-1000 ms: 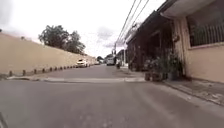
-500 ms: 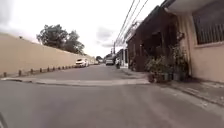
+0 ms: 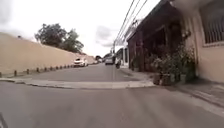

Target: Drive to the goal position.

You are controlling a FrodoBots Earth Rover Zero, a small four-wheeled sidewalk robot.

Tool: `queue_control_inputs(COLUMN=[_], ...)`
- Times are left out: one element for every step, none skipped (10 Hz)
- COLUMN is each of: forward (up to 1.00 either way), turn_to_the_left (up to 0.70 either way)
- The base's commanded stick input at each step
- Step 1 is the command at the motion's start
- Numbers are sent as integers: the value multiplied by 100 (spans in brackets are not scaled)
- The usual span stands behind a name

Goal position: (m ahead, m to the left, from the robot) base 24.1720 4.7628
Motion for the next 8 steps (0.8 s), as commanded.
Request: queue_control_inputs(forward=[70,70,70,70,70,70,70,70], turn_to_the_left=[0,0,0,0,0,0,0,0])
